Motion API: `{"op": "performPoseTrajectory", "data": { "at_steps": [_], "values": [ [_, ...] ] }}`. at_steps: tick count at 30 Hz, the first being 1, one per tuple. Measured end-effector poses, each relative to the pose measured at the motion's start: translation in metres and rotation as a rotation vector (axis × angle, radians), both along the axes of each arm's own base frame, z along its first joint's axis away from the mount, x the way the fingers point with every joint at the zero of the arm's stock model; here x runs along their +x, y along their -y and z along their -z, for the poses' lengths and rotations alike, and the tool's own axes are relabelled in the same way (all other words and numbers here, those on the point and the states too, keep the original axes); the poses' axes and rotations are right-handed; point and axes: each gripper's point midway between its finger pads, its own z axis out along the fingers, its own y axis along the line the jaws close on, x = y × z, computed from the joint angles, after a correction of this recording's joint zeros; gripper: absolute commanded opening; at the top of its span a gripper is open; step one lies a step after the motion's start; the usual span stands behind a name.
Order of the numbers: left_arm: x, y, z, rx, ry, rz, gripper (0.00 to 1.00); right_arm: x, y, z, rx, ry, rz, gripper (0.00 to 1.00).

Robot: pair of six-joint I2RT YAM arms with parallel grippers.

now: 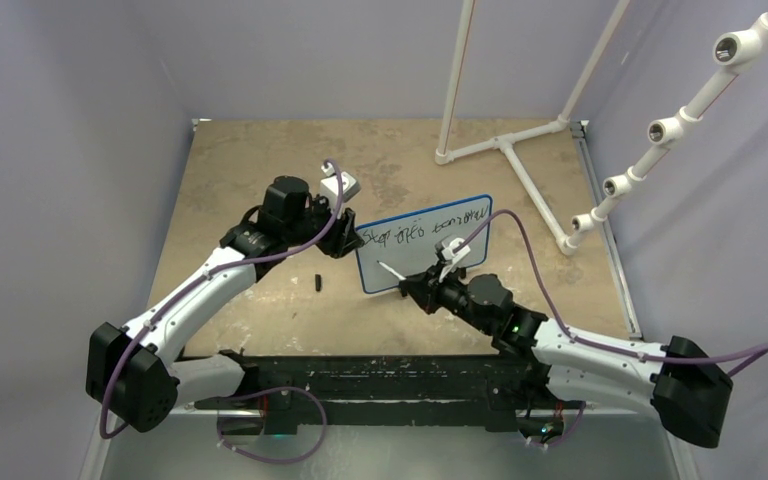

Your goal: Write a sentence on the whiteboard

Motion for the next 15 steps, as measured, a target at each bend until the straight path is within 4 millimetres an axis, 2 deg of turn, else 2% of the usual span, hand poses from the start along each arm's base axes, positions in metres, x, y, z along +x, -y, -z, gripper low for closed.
{"op": "performPoseTrajectory", "data": {
  "at_steps": [8, 15],
  "values": [
    [0.0, 0.0, 0.001, 0.008, 0.01, 0.009, 0.26, 0.007, -0.012, -0.007, 0.003, 0.024, -0.008, 0.0],
    [-0.002, 0.0, 0.004, 0.01, 0.005, 0.021, 0.2, 0.01, -0.017, -0.004, -0.011, 0.026, -0.011, 0.0]
  ]
}}
